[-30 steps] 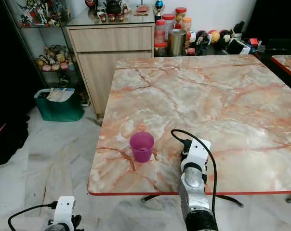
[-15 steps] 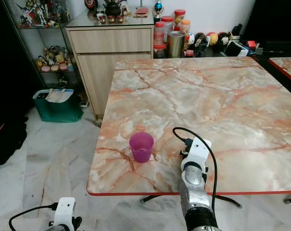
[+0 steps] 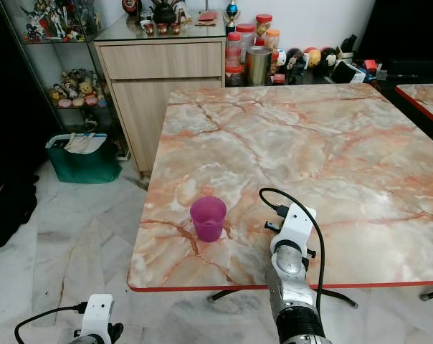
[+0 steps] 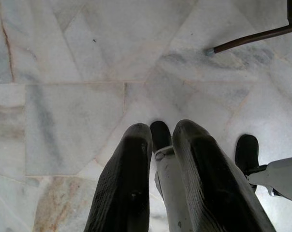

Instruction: Setting the table

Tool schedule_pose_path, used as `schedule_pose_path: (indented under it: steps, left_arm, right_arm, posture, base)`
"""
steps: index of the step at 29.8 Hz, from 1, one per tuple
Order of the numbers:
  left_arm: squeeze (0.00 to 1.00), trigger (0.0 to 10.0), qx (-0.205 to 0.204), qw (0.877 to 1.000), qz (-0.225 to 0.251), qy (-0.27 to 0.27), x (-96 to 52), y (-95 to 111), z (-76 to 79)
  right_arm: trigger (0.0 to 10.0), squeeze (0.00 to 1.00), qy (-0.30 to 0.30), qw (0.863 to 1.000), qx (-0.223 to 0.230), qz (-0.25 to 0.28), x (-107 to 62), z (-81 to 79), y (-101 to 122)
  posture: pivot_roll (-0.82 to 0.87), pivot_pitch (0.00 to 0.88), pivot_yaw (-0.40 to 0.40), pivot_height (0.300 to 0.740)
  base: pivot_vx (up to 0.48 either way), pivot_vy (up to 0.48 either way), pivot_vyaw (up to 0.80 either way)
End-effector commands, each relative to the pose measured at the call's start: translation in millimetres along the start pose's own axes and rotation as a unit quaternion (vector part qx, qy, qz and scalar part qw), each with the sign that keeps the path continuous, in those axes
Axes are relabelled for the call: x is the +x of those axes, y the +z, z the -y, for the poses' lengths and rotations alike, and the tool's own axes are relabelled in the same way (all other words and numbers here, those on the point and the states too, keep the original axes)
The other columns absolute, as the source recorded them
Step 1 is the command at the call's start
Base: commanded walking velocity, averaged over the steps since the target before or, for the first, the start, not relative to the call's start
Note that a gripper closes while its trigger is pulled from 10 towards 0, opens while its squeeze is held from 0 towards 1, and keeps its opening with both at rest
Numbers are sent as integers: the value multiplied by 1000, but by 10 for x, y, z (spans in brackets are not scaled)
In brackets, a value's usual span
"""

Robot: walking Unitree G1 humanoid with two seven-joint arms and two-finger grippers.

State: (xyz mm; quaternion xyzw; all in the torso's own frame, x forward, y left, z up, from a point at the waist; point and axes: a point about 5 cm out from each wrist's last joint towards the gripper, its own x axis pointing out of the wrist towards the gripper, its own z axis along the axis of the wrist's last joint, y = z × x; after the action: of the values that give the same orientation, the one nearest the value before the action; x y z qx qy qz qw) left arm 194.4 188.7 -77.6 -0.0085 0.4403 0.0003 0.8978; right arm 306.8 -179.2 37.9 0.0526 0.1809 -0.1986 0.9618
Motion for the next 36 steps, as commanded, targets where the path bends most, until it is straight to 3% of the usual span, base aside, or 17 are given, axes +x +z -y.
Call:
schedule_pose_path:
  steps: [1, 8, 13, 14, 15, 16, 17, 27, 30, 34, 36]
  left_arm:
    - [0, 10000, -3, 1000, -9, -2, -2, -28, 5]
    - [0, 10000, -2, 1000, -10, -4, -2, -30, 10]
    - [0, 10000, 6, 1000, -1, 7, 0, 7, -18]
    - [0, 10000, 7, 1000, 1, 13, -1, 14, -35]
    - [0, 10000, 5, 1000, 2, 16, -1, 17, -43]
    - [0, 10000, 5, 1000, 3, 17, -1, 20, -46]
    - [0, 10000, 7, 1000, 4, 19, -1, 24, -49]
    - [0, 10000, 4, 999, 9, 37, -7, 26, -85]
    - [0, 10000, 4, 999, 10, 39, -8, 25, -92]
    - [0, 10000, 10, 999, 16, 50, -10, 47, -114]
    - [0, 10000, 10, 998, 17, 53, -11, 48, -122]
  right_arm:
    - [0, 0, 4, 1000, 2, -25, -9, -37, -68]
    - [0, 0, 6, 1000, 2, -20, -3, -50, -41]
    - [0, 0, 18, 999, 0, 30, 8, -94, 134]
    - [2118, 0, 28, 998, -9, 51, 5, -128, 206]
    - [2118, 0, 34, 997, -14, 62, 3, -148, 242]
    - [4471, 0, 41, 997, -16, 70, 0, -170, 276]
    - [10000, 0, 51, 995, -21, 86, -6, -204, 330]
    - [10000, 0, 81, 977, -49, 189, -78, -332, 646]
    - [10000, 0, 85, 975, -53, 198, -87, -344, 668]
    - [10000, 0, 113, 956, -84, 259, -148, -442, 862]
    - [10000, 0, 118, 953, -84, 268, -157, -459, 900]
  posture:
    - [-73, 0, 27, 728]
    - [-73, 0, 28, 728]
    - [-76, 0, 31, 728]
    - [-77, 0, 31, 728]
    - [-77, 0, 31, 728]
    - [-76, 0, 30, 728]
    - [-75, 0, 30, 728]
    - [-74, 0, 28, 728]
    - [-74, 0, 28, 728]
    - [-79, 0, 27, 728]
    - [-79, 0, 27, 728]
  base:
    - [0, 0, 0]
    - [0, 0, 0]
    - [0, 0, 0]
    - [0, 0, 0]
    - [0, 0, 0]
    - [0, 0, 0]
    - [0, 0, 0]
    - [0, 0, 0]
    - [0, 0, 0]
    - [0, 0, 0]
    - [0, 0, 0]
